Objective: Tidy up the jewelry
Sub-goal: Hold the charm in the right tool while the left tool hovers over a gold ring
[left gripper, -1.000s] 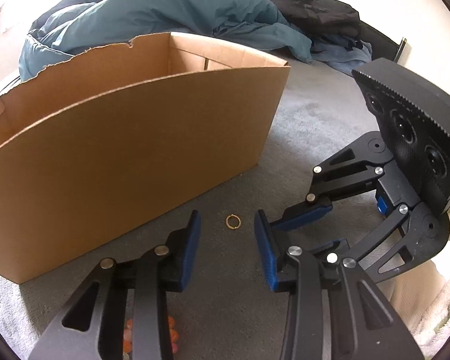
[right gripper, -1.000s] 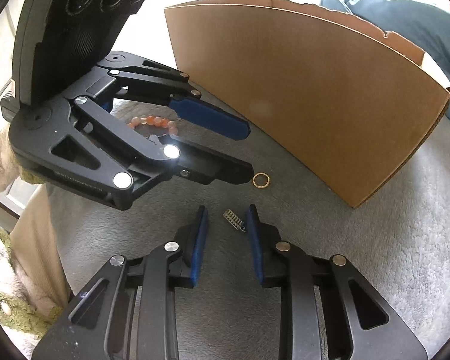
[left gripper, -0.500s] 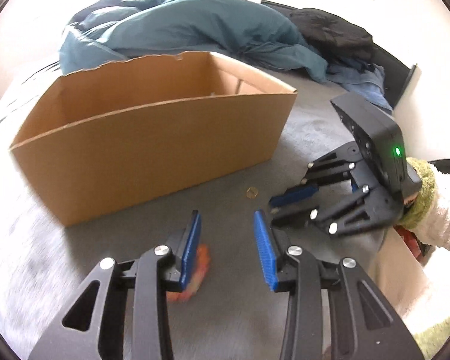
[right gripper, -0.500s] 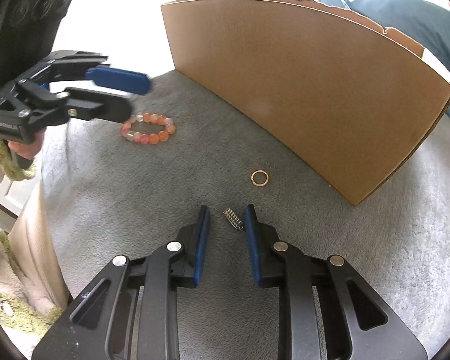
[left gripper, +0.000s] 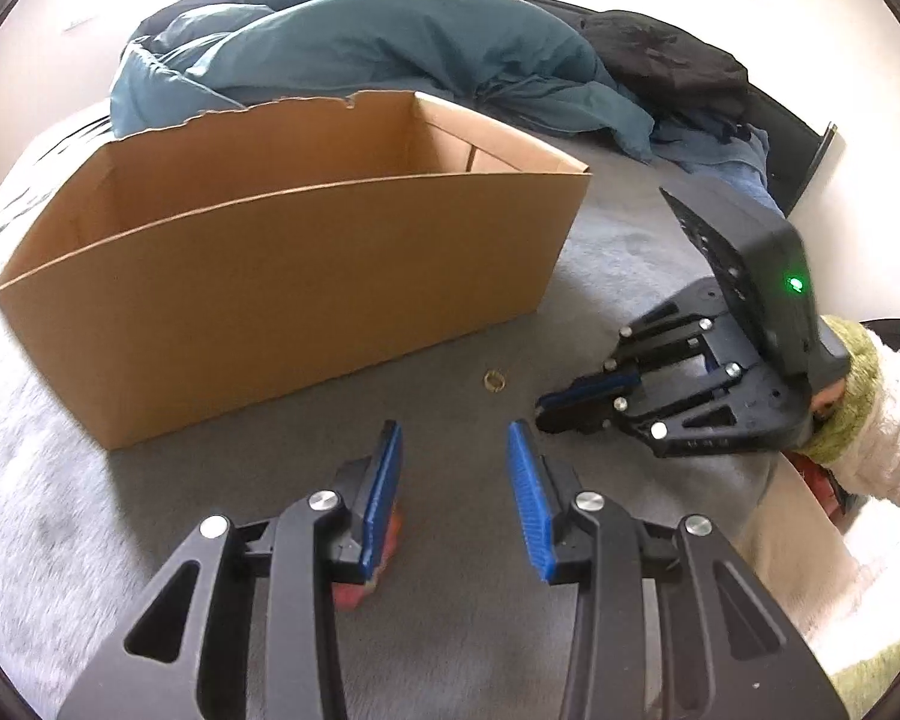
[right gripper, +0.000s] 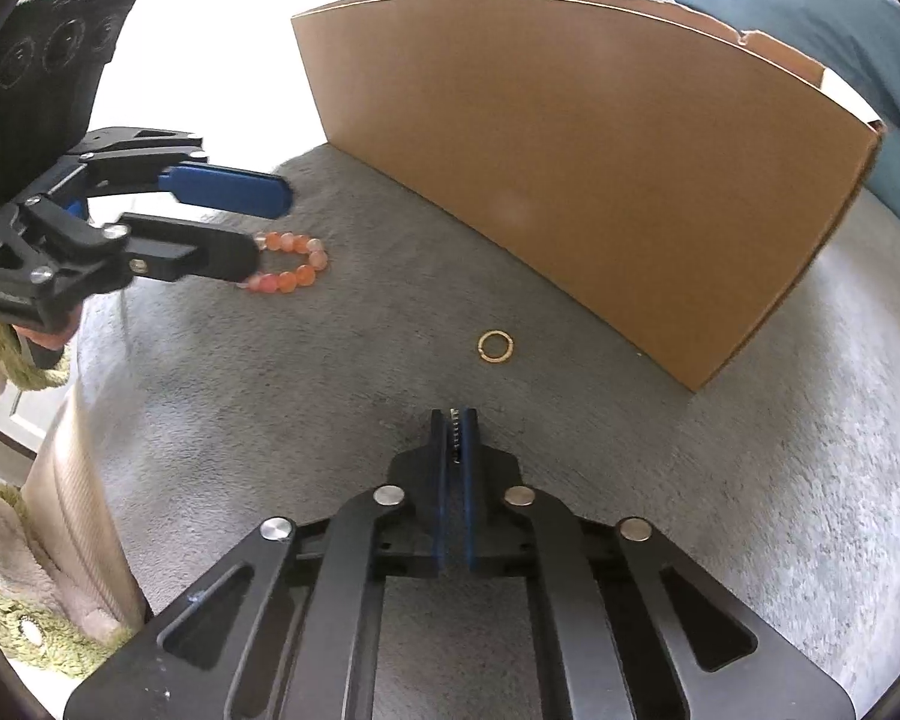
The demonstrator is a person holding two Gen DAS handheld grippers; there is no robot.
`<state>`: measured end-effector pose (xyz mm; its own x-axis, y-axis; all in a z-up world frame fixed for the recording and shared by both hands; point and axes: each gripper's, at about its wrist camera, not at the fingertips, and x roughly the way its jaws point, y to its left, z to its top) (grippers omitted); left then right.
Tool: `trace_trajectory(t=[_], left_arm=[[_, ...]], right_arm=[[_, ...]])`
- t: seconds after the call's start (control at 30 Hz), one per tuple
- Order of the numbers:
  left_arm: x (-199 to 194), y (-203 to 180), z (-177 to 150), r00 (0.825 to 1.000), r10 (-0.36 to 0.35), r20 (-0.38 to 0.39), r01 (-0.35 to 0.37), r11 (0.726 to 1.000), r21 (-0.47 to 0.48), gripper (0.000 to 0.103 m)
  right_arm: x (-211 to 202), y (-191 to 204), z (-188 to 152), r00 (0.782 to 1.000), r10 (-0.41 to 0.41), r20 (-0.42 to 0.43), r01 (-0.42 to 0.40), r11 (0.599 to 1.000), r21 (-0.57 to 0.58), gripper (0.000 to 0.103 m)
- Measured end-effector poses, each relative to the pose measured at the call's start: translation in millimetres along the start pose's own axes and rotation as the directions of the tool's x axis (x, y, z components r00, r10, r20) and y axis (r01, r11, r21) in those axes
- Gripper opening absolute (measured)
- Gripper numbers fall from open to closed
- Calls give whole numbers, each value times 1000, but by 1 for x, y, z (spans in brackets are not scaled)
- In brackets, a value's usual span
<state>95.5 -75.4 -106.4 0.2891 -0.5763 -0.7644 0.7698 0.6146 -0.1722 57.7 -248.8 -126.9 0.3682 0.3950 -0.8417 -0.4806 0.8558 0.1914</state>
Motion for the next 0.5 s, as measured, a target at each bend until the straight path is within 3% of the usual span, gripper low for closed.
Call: trace_trajectory(t=[0.13, 0.5], left_arm=[[17, -3, 10, 1000, -8, 2, 8, 1000, -20, 35], [70, -38, 20, 994, 55, -91, -43, 990, 132, 35]], right_arm=[[-2, -3, -6, 1000, -16, 8, 16, 999, 29, 0], [-12, -22, -23, 998, -32, 47, 26, 992, 122, 0]])
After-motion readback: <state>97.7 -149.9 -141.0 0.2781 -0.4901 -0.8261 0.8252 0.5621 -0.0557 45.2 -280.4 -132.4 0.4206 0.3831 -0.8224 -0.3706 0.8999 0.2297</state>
